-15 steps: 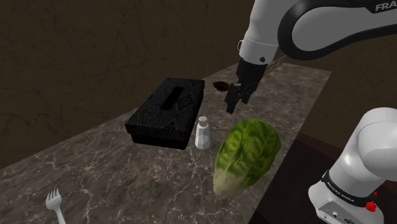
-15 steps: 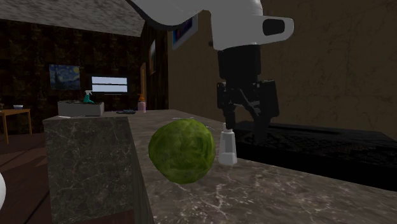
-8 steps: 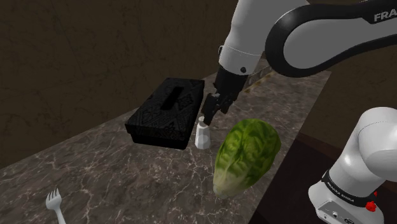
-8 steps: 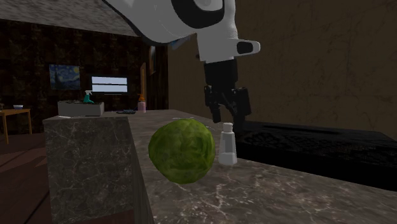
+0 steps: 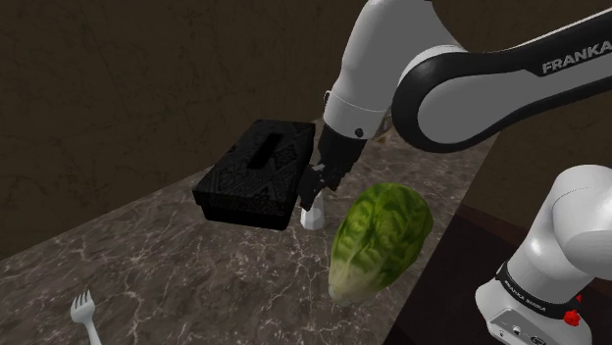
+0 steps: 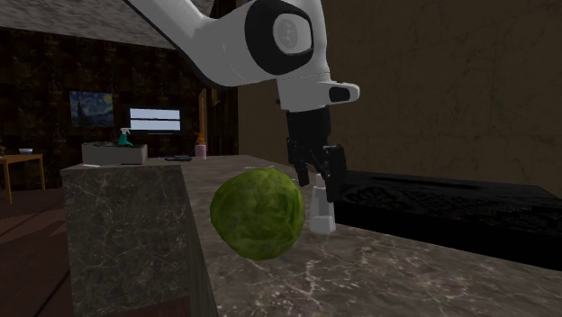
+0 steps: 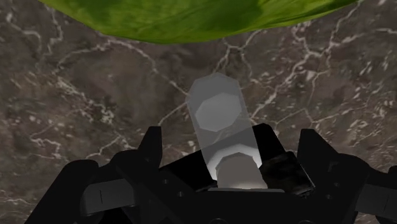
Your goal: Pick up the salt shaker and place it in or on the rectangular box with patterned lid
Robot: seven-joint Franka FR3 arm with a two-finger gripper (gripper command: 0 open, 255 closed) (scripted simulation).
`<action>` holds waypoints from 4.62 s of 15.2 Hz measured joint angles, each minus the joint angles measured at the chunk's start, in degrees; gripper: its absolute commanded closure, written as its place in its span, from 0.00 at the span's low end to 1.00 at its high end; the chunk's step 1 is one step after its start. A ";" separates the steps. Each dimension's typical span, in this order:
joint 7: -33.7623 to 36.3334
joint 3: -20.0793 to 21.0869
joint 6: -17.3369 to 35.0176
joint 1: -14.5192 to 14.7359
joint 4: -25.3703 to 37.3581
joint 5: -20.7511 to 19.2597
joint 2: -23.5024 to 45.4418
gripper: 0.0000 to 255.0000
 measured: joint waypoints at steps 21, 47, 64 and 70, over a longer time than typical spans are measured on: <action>0.15 0.07 -0.31 -0.20 0.80 -0.26 0.44 1.00; 1.02 -3.22 -20.65 -1.16 18.70 -2.34 -2.04 1.00; -2.55 -4.83 -24.28 -6.62 44.53 -11.09 22.03 1.00; -3.42 -5.32 -25.73 -7.14 54.00 -14.23 30.81 1.00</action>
